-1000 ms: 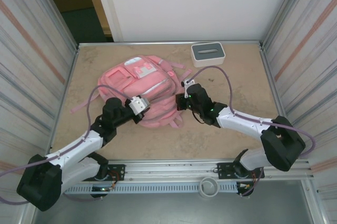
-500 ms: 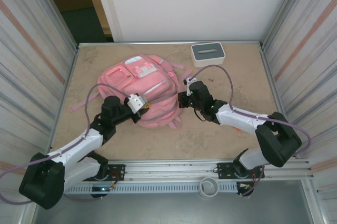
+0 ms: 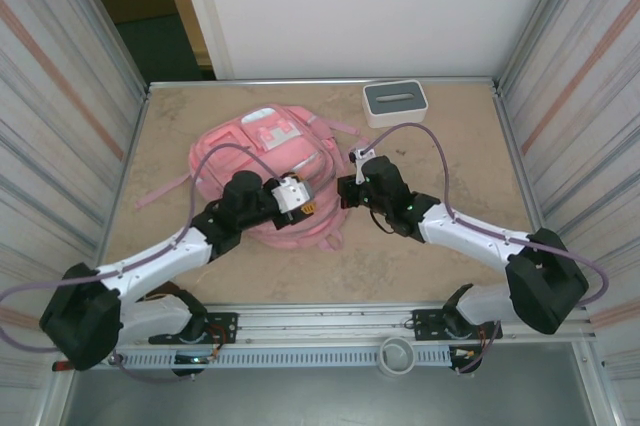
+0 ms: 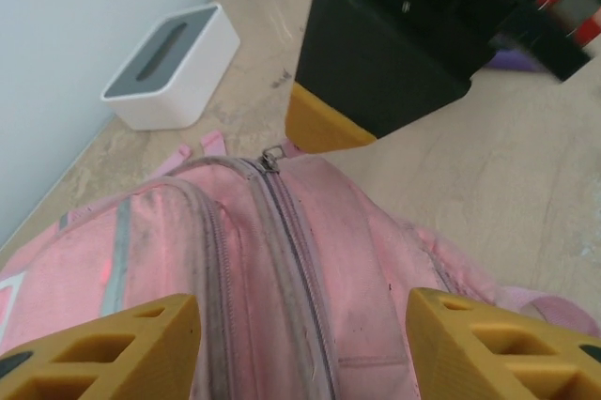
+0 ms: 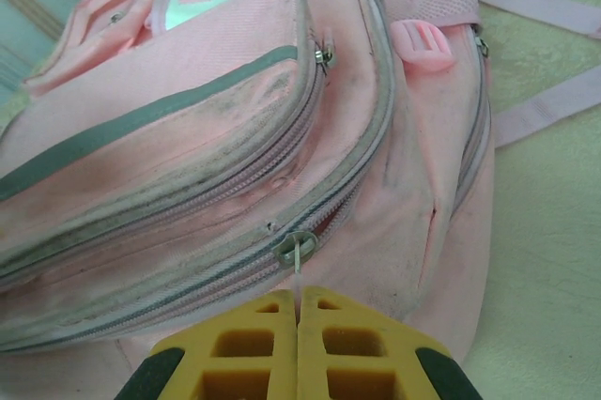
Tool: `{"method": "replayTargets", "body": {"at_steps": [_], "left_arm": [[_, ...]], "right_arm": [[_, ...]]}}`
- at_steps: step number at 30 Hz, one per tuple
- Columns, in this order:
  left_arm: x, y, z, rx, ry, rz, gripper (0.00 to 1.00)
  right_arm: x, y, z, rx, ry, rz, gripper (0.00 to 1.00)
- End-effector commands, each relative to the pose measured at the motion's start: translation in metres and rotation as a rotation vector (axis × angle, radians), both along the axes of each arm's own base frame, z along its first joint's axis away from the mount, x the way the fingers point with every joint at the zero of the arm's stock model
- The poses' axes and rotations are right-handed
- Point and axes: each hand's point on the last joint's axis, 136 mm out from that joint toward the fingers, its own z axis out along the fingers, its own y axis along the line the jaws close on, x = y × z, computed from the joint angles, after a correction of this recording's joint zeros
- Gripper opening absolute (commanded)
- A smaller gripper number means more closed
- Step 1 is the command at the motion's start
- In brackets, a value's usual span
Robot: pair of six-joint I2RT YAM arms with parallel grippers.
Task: Pack books, pencil case, and school supplies into a backpack
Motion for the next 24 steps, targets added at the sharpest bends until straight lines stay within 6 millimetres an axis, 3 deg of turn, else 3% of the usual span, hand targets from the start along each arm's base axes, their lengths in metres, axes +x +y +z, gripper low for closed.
{"method": "replayTargets", "body": {"at_steps": [1,5,9,17,21,24], "left_arm": [[0.013,-0.005,-0.004,0.096,-0.048,0.039,0.60],[0.022,-0.012,-0.015,0.145,-0.058,0.064,0.55],[0.027,-0.007,-0.019,0.164,-0.069,0.098,0.37],[0.022,0.006,-0.011,0.119,-0.098,0.111,0.13],[0.019,0.011,-0.007,0.072,-0.075,0.101,0.00],[0.020,0.016,-0.011,0.082,-0.062,0.116,0.00]], "right_arm": [[-0.001,-0.001,0.036,0.063,-0.073,-0.023,0.00],[-0.005,-0.001,0.037,0.061,-0.076,-0.021,0.00],[-0.005,-0.005,0.027,0.038,-0.069,-0.034,0.00],[0.005,-0.011,-0.011,-0.028,-0.019,-0.064,0.00],[0.004,0.000,-0.021,0.000,0.009,-0.020,0.00],[0.000,0.008,-0.028,0.022,0.029,0.019,0.00]]}}
